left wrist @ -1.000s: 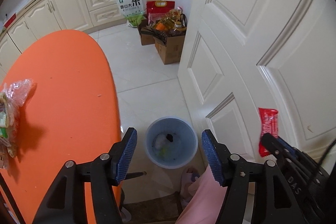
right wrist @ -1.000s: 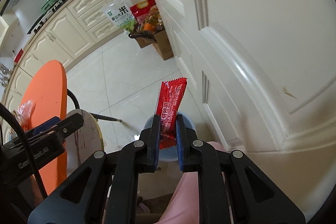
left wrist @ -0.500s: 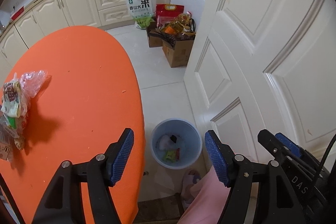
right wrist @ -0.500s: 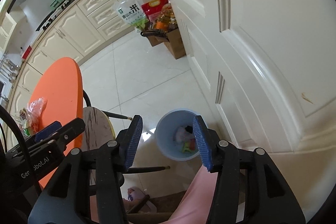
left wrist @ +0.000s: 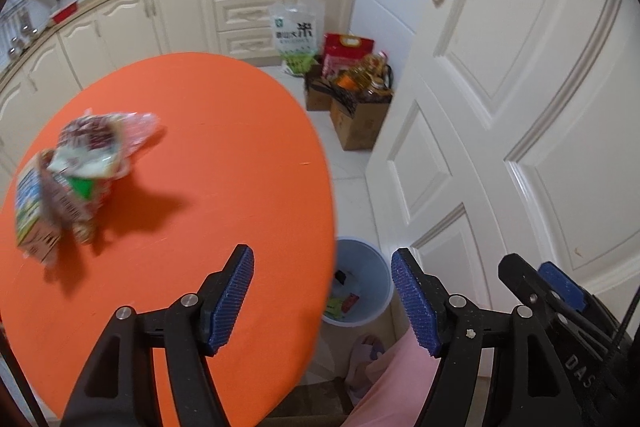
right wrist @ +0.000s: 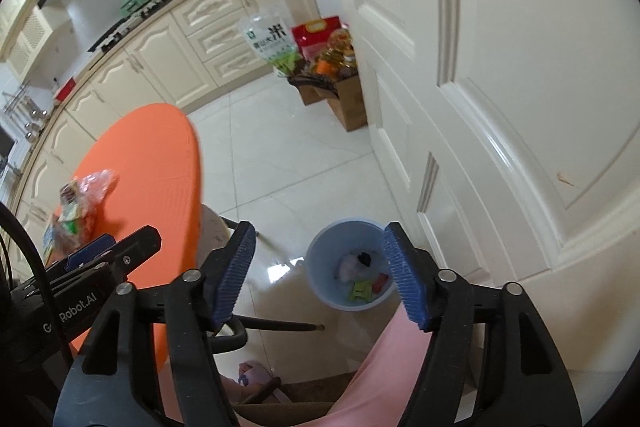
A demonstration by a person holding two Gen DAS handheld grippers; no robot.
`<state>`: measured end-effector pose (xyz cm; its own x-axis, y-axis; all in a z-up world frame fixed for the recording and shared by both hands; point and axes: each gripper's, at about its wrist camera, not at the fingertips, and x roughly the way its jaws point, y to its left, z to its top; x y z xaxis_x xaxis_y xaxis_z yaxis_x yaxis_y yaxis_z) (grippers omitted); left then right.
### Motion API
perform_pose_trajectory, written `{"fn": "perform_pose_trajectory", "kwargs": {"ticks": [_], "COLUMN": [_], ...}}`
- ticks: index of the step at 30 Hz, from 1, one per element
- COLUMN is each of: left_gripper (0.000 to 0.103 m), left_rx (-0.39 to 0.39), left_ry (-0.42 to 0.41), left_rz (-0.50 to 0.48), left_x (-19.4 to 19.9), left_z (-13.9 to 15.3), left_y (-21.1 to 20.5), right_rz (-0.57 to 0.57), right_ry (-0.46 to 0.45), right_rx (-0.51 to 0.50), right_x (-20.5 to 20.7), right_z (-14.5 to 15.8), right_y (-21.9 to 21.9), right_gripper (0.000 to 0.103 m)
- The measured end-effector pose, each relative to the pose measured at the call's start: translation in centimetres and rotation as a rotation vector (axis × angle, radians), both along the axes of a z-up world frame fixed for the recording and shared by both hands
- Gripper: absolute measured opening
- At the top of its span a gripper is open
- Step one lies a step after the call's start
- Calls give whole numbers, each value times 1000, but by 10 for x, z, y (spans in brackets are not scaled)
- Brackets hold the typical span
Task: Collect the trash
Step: 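Move both tools back over the table toward the remaining trash, then grasp the white-and-red printed bag with the right tool while the left tool grasps the milk carton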
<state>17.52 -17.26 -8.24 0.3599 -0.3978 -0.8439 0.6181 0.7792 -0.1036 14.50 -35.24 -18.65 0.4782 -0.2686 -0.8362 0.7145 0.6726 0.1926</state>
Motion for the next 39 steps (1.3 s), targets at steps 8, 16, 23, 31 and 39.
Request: {"fn": "perform_pose_trajectory", "kwargs": {"ticks": [8,16,23,31,39], "left_gripper": [72,77,78,79,80], "left_rx": [-51,-93,-101,-124,-133], "left_ry": [-44,-56,-46,6,92], "left_rz": [125,338,486,564,615], "left_x": [-9,-5,10,58,128], "left_z": [19,33,39,46,38], "left_y": [82,179,231,255,265], "right_rz": [75,224,387,637,839], "right_ry": [-42,-71,-87,-39,115], "right_rx": [-62,-105,-144,-163,-164], "right_x": [16,55,112,218,320], "right_z": [22,37,49,48,4], "right_y": [53,111,151,184,217], "right_gripper": [91,100,103,103,103]}}
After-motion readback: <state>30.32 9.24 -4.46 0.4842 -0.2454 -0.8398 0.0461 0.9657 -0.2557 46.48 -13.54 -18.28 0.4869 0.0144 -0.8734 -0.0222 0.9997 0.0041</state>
